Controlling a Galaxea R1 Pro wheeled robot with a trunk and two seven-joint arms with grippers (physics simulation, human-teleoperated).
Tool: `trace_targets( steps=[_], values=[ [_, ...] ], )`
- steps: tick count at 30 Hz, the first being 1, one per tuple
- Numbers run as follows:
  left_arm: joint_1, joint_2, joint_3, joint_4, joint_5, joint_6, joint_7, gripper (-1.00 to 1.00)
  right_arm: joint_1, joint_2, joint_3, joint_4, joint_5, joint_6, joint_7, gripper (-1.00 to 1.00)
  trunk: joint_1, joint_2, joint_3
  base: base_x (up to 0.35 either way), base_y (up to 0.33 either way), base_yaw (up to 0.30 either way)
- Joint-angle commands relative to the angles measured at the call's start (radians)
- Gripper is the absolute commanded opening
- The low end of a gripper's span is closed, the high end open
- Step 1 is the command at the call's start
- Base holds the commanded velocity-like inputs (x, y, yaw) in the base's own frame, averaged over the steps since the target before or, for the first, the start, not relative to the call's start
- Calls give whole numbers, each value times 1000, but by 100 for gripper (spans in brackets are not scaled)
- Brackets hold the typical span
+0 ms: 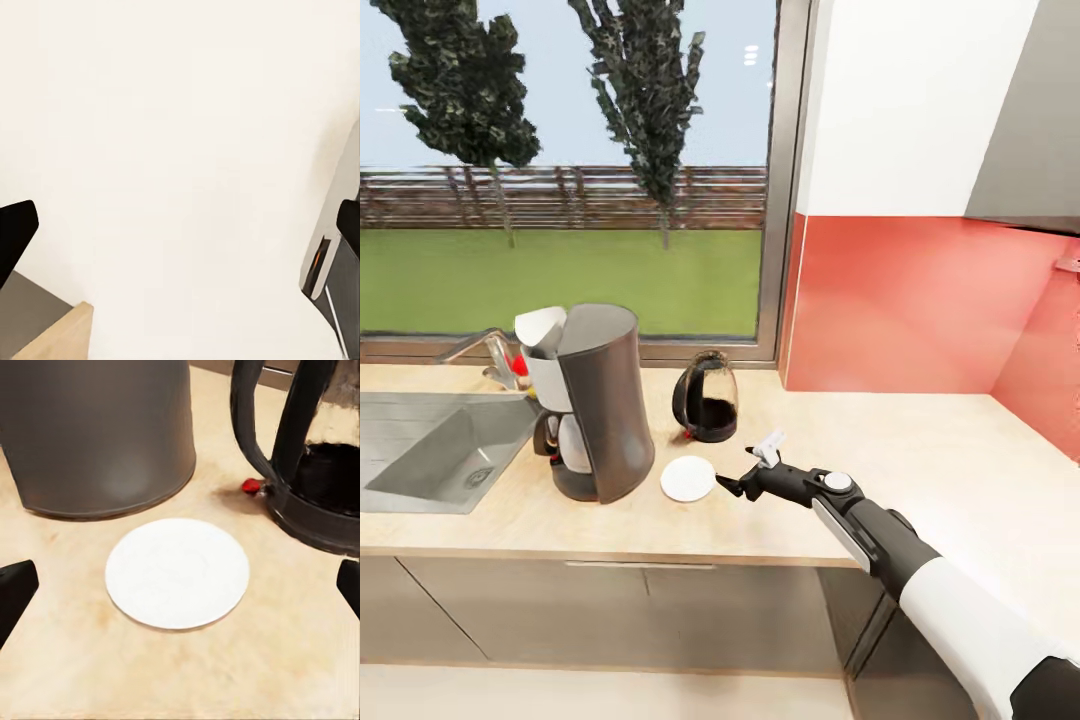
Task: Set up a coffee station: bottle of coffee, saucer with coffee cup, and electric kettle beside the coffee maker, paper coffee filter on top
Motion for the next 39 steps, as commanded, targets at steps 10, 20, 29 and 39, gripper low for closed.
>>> trace_targets(
  steps=[10, 20, 29, 39],
  values=[
    [-2, 9, -6, -60, 10, -4, 2, 100, -1, 1, 4, -5, -13, 8, 4, 100, 0, -2, -2, -305, 140, 0],
    [-18, 32, -5, -131, 7, -4, 3, 100, 5, 87, 68, -7, -14, 12, 6, 100, 0, -2, -2, -126, 101, 0],
    [-28, 72, -5, -214, 9, -4, 3, 100, 6, 119, 254, -7, -17, 11, 5, 100, 0, -2, -2, -5, 4, 0],
    [-28, 77, -5, -238, 9, -35, 3, 100, 108, 146, 410, 1, -19, 16, 5, 100, 0, -2, -2, 0, 4, 0]
  ],
)
